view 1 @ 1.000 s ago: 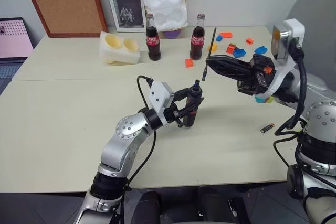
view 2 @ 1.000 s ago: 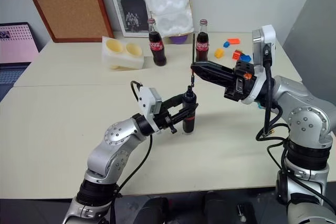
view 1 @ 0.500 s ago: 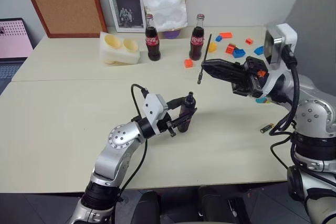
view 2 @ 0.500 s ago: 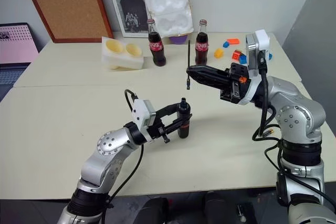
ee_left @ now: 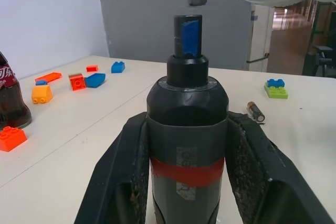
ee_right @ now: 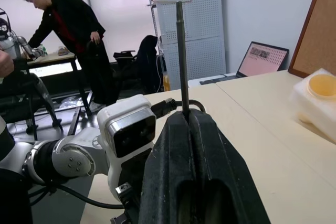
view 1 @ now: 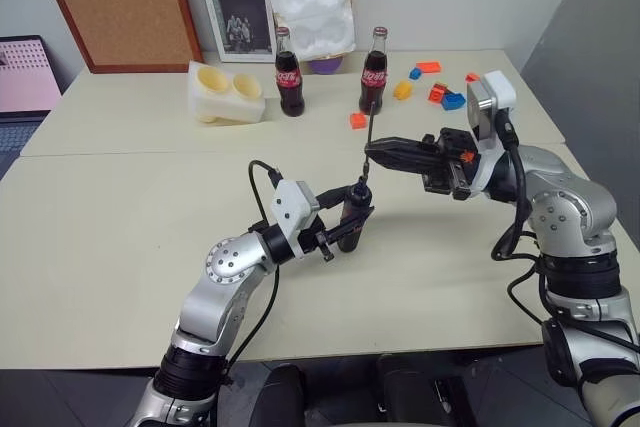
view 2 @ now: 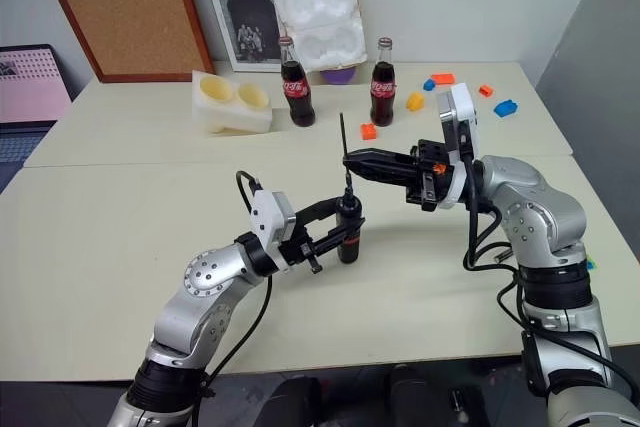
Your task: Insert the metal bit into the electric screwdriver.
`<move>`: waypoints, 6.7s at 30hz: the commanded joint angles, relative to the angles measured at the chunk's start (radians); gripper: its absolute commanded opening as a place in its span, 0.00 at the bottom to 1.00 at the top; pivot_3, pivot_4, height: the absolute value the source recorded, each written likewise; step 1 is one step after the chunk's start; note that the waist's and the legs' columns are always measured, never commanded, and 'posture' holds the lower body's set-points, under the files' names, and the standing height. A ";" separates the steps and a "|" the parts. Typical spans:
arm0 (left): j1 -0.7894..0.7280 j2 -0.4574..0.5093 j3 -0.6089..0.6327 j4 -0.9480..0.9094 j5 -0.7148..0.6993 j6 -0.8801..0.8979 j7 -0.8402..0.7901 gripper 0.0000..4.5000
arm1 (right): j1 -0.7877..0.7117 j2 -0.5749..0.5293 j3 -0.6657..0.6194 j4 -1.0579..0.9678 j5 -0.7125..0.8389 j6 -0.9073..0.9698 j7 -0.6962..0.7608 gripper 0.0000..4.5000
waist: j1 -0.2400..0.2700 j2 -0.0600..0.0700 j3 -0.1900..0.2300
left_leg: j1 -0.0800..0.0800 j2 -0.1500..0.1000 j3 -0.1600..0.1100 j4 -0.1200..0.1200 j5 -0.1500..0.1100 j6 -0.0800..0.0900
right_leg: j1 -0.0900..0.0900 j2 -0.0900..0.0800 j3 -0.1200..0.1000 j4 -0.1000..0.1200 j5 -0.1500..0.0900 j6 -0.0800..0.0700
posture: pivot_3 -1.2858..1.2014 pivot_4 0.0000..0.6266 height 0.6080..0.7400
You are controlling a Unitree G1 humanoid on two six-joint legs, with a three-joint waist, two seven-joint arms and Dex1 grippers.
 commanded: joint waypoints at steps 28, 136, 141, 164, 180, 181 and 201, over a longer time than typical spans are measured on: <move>0.004 0.023 -0.006 0.007 0.025 -0.006 -0.001 0.37 | -0.028 -0.045 0.067 0.026 -0.094 -0.066 0.117 0.00 | 0.000 0.000 0.000 | 0.001 0.000 0.000 0.000 0.000 0.000 | 0.001 0.000 0.000 0.001 0.000 0.000 | 0.52 0.24 1.00; 0.038 0.112 0.034 -0.050 0.005 0.009 -0.004 0.37 | -0.414 -0.098 0.338 0.391 -0.030 -0.296 0.516 0.00 | -0.008 0.002 -0.001 | 0.003 0.001 0.000 0.001 0.000 0.000 | 0.000 0.001 0.000 0.007 0.000 -0.002 | 0.52 0.24 1.00; 0.023 0.113 0.037 -0.066 -0.020 0.020 -0.017 0.37 | -0.409 -0.094 0.331 0.380 -0.026 -0.290 0.516 0.00 | -0.007 0.002 -0.001 | 0.003 0.001 0.000 0.001 0.000 0.000 | 0.000 0.001 0.000 0.008 0.000 -0.002 | 0.52 0.24 1.00; -0.014 0.140 0.013 -0.130 -0.127 0.108 -0.140 0.37 | -0.293 -0.144 0.158 0.189 -0.008 -0.073 0.438 0.00 | -0.003 0.002 0.000 | 0.001 0.001 0.000 0.001 0.000 0.000 | -0.002 0.000 0.000 0.008 -0.002 -0.003 | 0.52 0.24 1.00; 0.036 0.152 0.016 -0.049 -0.064 0.006 -0.138 0.37 | -0.248 -0.060 0.167 0.186 -0.050 -0.080 0.434 0.00 | -0.004 0.002 0.000 | 0.003 0.001 0.000 0.002 0.000 0.000 | -0.002 0.001 0.000 0.010 -0.001 -0.003 | 0.52 0.24 1.00; 0.037 0.153 0.016 -0.049 -0.064 0.005 -0.138 0.37 | -0.248 -0.055 0.168 0.194 -0.058 -0.084 0.436 0.00 | -0.004 0.002 0.000 | 0.003 0.001 0.000 0.002 0.000 0.000 | -0.002 0.001 0.000 0.010 -0.001 -0.003 | 0.52 0.24 1.00; 0.030 0.157 0.024 -0.048 -0.066 0.010 -0.125 0.37 | -0.235 -0.056 0.180 0.263 -0.127 -0.115 0.491 0.00 | -0.005 0.002 0.000 | 0.003 0.001 0.000 0.002 0.000 0.000 | -0.002 0.001 0.000 0.010 -0.001 -0.003 | 0.52 0.24 1.00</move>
